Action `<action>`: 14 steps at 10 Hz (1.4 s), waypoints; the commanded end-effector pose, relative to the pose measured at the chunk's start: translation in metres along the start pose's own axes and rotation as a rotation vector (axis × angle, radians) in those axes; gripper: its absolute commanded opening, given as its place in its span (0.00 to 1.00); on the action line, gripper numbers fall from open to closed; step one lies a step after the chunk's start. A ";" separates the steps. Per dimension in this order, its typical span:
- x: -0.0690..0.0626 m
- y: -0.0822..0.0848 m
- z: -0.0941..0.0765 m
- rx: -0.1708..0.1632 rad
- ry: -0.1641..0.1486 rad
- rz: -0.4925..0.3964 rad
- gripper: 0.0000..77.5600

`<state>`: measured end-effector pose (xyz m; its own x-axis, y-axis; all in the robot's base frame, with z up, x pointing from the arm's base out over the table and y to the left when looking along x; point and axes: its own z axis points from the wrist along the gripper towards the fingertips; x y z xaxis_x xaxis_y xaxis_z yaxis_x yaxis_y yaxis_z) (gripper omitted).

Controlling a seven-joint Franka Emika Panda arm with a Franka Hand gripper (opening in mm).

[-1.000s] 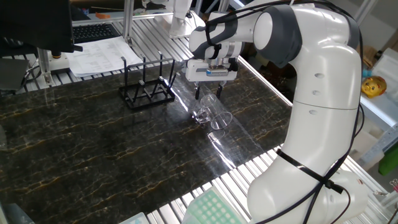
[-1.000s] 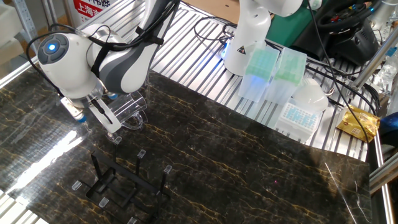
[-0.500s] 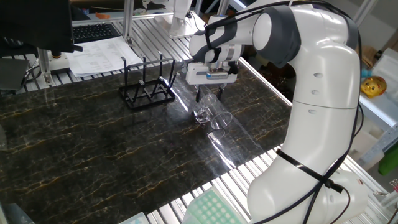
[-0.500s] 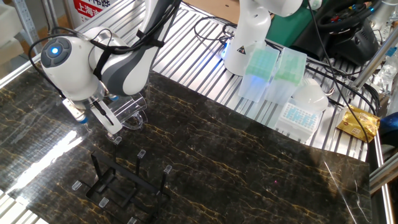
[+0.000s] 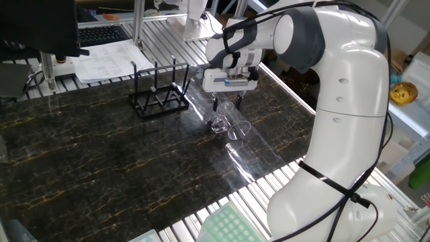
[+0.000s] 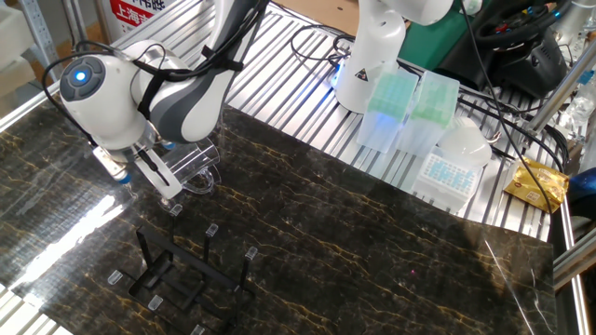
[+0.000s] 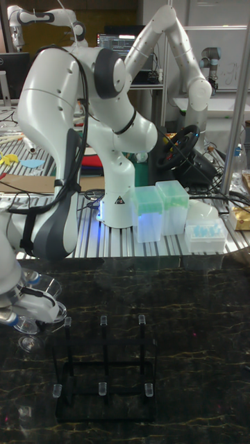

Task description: Put the cup on the cup rack

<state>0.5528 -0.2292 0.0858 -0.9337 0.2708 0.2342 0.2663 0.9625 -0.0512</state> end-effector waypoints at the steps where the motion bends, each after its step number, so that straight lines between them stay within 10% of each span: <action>1: -0.001 0.000 -0.001 -0.003 -0.002 -0.002 1.00; 14: 0.002 0.001 0.006 0.010 0.020 -0.032 1.00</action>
<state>0.5491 -0.2266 0.0788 -0.9349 0.2444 0.2572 0.2384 0.9696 -0.0548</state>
